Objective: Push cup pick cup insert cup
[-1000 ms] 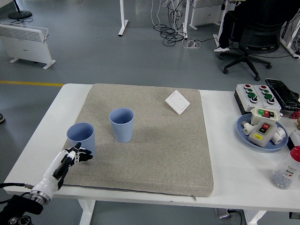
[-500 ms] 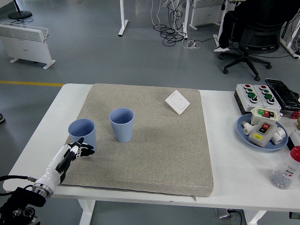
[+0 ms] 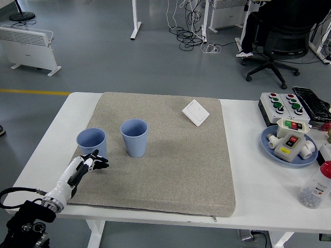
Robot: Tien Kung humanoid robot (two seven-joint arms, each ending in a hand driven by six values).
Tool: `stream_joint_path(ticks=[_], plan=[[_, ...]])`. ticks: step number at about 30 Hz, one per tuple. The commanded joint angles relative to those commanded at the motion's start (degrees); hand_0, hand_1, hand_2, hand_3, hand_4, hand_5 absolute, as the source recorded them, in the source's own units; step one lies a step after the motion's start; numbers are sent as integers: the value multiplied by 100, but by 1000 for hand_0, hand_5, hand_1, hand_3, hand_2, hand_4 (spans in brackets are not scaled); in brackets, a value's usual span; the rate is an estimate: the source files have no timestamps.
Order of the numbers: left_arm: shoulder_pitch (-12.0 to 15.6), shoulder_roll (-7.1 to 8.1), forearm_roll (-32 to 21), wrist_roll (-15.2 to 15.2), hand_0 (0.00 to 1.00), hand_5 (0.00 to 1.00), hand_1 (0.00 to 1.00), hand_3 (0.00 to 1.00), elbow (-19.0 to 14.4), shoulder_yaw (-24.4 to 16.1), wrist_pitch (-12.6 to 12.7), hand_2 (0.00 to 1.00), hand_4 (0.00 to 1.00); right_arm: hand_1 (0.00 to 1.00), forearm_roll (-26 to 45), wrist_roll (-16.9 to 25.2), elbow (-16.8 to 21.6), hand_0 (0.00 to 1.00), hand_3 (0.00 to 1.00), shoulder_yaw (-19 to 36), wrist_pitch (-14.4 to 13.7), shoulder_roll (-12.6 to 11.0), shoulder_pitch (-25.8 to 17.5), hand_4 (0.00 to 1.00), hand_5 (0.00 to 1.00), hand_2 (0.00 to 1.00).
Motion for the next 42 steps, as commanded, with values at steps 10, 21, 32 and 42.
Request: stream_joint_path(ticks=[10, 21, 32, 42], plan=[[-247, 47, 194, -16, 733, 998, 611, 502, 318, 126, 17, 535, 634, 607, 45, -1, 0, 698, 546, -125, 51, 0, -46, 103, 419, 634], [-406, 104, 200, -61, 731, 998, 607, 501, 388, 157, 48, 533, 633, 607, 59, 3, 0, 698, 546, -148, 57, 0, -44, 103, 421, 633], [-724, 135, 315, -105, 730, 998, 605, 498, 737, 148, 77, 531, 633, 607, 77, 3, 0, 697, 546, -172, 66, -1, -12, 103, 422, 632], [-964, 60, 339, -164, 730, 998, 605, 497, 1065, 149, 68, 530, 632, 606, 101, -1, 0, 697, 547, -222, 71, -1, -4, 103, 422, 632]])
